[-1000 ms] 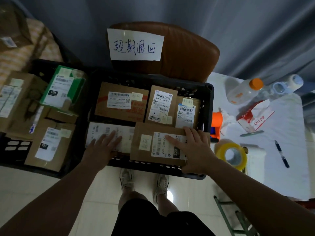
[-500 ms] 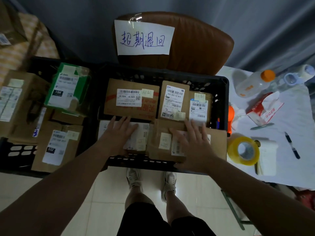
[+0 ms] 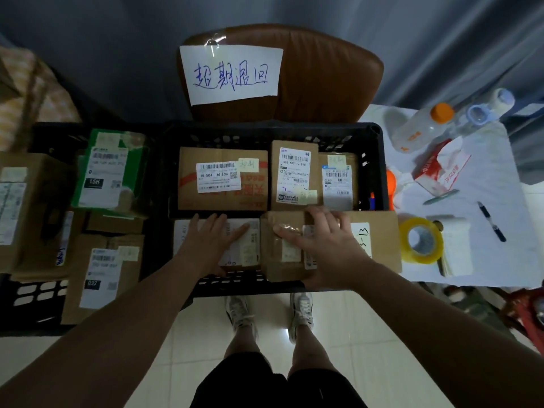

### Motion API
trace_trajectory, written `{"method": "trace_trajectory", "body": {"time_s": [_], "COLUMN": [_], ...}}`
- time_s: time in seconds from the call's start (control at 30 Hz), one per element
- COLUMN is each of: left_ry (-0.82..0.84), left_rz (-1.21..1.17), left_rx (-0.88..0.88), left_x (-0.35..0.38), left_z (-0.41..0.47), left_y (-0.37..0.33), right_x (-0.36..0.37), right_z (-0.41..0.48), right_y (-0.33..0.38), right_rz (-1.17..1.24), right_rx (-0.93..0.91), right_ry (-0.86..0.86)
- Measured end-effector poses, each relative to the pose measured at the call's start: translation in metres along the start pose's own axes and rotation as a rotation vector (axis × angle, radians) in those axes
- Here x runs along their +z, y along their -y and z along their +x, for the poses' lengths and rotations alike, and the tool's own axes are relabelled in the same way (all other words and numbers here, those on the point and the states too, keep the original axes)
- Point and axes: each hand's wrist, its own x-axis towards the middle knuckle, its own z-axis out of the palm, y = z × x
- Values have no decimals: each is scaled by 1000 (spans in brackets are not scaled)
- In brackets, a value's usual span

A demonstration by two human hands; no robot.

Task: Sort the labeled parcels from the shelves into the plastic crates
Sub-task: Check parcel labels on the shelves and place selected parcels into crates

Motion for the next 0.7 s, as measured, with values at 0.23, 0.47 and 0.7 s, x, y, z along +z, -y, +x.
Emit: {"method": "trace_trajectory", "body": {"time_s": [0.23, 0.47, 0.7], "left_ry": [-35, 8, -153], "left_rz": [-382, -897, -1875], "left_rx": [56, -94, -161], "left_x": [-23, -20, -80], "left_z": [-8, -33, -51], "left_y": [7, -6, 6], "right_x": [-10, -27, -65], "right_z": [7, 7, 54], "right_y": [8, 8, 33], "right_rz": [-33, 8, 99], "right_rx": [-24, -7, -73], "right_ry": [80, 35, -166]}}
